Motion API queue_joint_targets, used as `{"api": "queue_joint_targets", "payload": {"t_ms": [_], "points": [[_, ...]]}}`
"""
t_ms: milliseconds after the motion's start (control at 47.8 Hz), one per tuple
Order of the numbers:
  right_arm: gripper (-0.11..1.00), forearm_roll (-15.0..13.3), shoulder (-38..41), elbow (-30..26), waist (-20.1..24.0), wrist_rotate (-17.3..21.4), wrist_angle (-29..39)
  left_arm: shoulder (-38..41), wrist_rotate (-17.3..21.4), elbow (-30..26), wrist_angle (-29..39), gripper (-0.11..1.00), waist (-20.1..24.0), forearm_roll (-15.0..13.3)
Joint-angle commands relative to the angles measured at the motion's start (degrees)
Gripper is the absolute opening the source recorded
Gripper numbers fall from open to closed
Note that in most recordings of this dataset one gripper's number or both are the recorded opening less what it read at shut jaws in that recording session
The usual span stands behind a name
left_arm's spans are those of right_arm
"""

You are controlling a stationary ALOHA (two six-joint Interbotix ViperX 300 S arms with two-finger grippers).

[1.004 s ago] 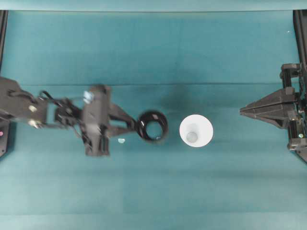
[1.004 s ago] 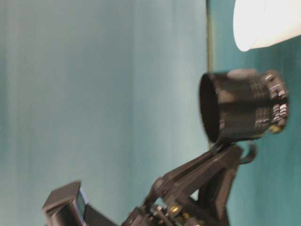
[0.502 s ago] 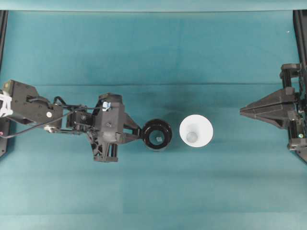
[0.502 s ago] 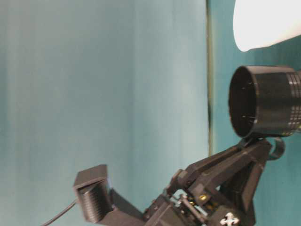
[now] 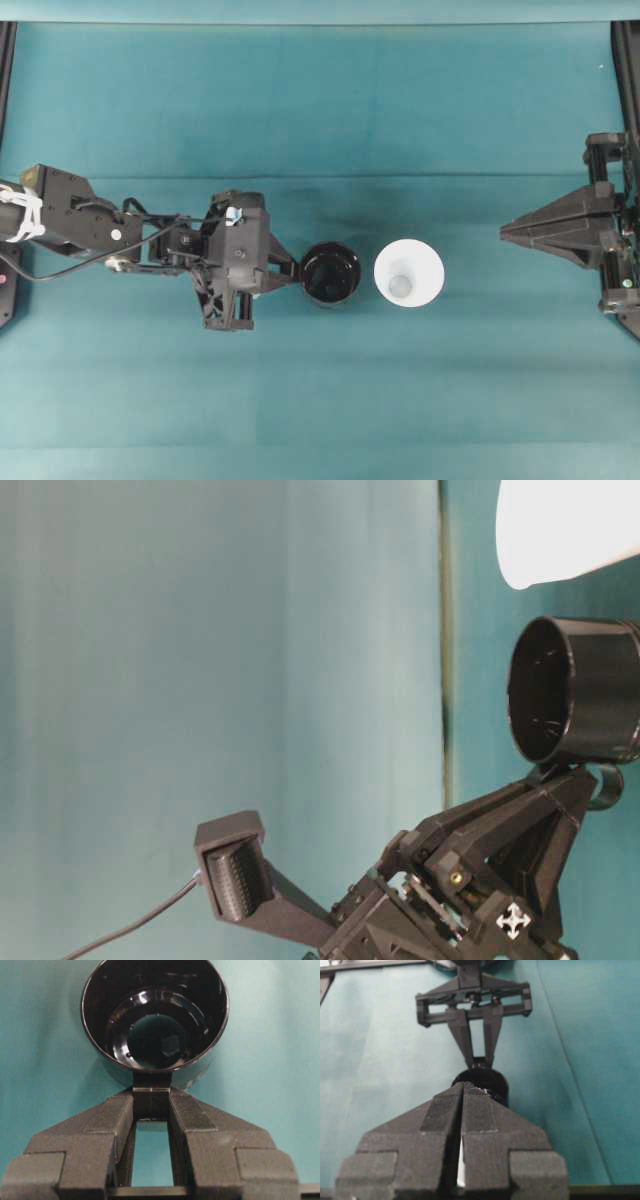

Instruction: Put the paper cup into the moved cup holder.

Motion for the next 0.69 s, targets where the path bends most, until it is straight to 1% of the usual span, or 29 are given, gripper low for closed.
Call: {"api": "queue_joint_targets", "payload": {"t_ms": [0, 585, 627, 669], "points": [[-0.03, 0.09, 0.26, -1.23, -0.09, 0.35, -0.35, -0.18, 0.09, -1.14, -0.44, 0.18, -0.35, 0.09], [-0.03, 0.09, 0.26, -1.32, -0.09, 0.44, -0.35, -0.09, -0.26, -0.97, 1.23, 0.19, -0.09, 0.09], [-0.03, 0.09, 0.26, -1.32, 0.0, 0.44, -0.35, -0.09, -0.44, -0.97, 1.23, 0.21, -0.09, 0.09], [-0.03, 0.09, 0.26, -1.32, -0.09, 0.44, -0.26, -0.09, -0.79, -0.88, 1.23, 0.29, 0.0, 0.09]]}}
